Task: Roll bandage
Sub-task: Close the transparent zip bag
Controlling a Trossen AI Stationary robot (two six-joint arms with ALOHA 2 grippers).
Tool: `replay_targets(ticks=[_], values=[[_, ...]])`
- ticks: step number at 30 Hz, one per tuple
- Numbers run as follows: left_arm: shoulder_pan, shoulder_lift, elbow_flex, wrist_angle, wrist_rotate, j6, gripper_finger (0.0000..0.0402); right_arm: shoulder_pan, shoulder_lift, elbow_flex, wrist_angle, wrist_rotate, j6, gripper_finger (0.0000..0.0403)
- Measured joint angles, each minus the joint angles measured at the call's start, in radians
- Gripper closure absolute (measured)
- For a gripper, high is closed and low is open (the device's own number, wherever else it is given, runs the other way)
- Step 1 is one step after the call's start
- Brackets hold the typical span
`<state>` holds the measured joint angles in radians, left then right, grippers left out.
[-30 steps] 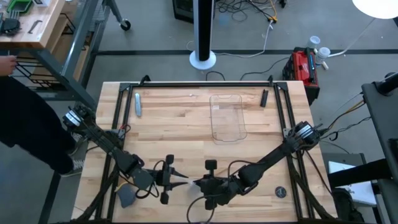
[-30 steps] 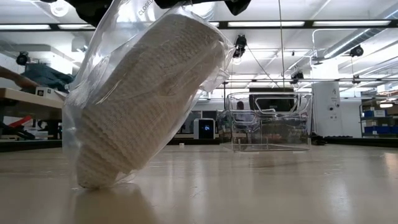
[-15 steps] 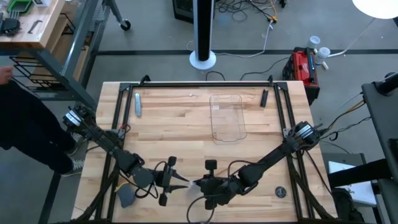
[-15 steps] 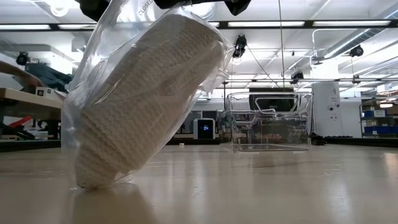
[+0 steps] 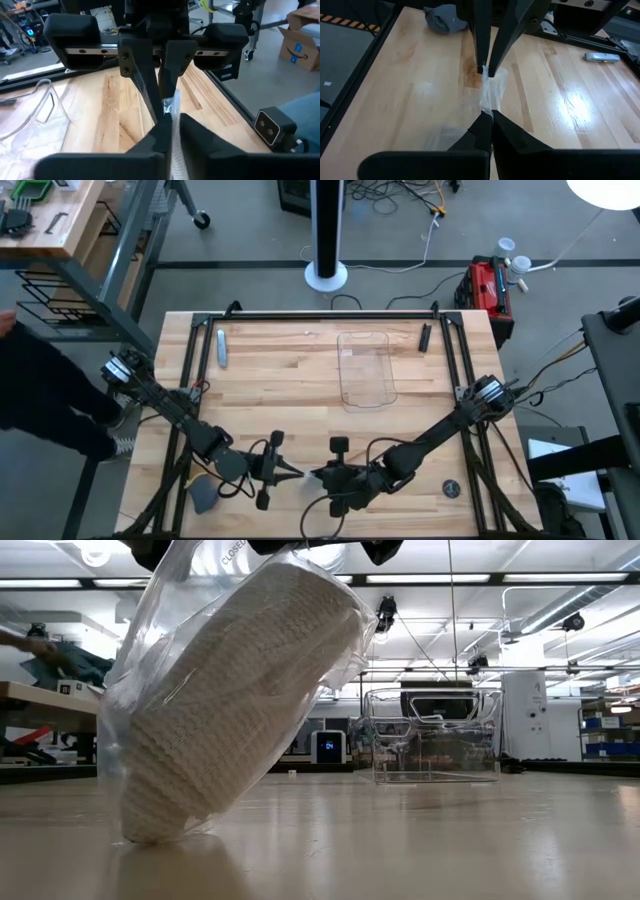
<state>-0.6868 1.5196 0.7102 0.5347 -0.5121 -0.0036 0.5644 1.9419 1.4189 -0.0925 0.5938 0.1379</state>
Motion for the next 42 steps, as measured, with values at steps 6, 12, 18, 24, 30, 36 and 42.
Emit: replay_targets(ticks=[6, 12, 18, 24, 30, 36, 42], values=[[0.0, 0.0, 0.0, -0.004, 0.0, -0.002, 0.0395, 0.0, 0.0, 0.0, 0.0, 0.0, 0.0, 0.0403], [0.0, 0.0, 0.0, -0.011, 0.019, -0.014, 0.0396, 0.0, 0.0, 0.0, 0.0, 0.0, 0.0, 0.0403], [0.001, 0.0, -0.008, -0.024, 0.029, -0.038, 0.0371, 0.0, 0.0, 0.0, 0.001, 0.0, 0.0, 0.0403], [0.002, 0.0, -0.013, -0.019, 0.024, -0.042, 0.0341, 0.0, 0.0, 0.0, 0.002, 0.0, 0.0, 0.0403], [0.005, 0.0, -0.013, -0.024, -0.045, -0.039, 0.0312, 0.0, 0.0, 0.0, 0.002, 0.0, 0.0, 0.0403], [0.006, 0.0, -0.013, -0.028, -0.021, -0.031, 0.0312, 0.0, 0.0, 0.0, 0.002, 0.0, 0.0, 0.0403], [0.006, 0.0, -0.013, -0.034, -0.02, 0.017, 0.0379, 0.0, 0.0, 0.0, 0.001, 0.0, 0.0, 0.0403]])
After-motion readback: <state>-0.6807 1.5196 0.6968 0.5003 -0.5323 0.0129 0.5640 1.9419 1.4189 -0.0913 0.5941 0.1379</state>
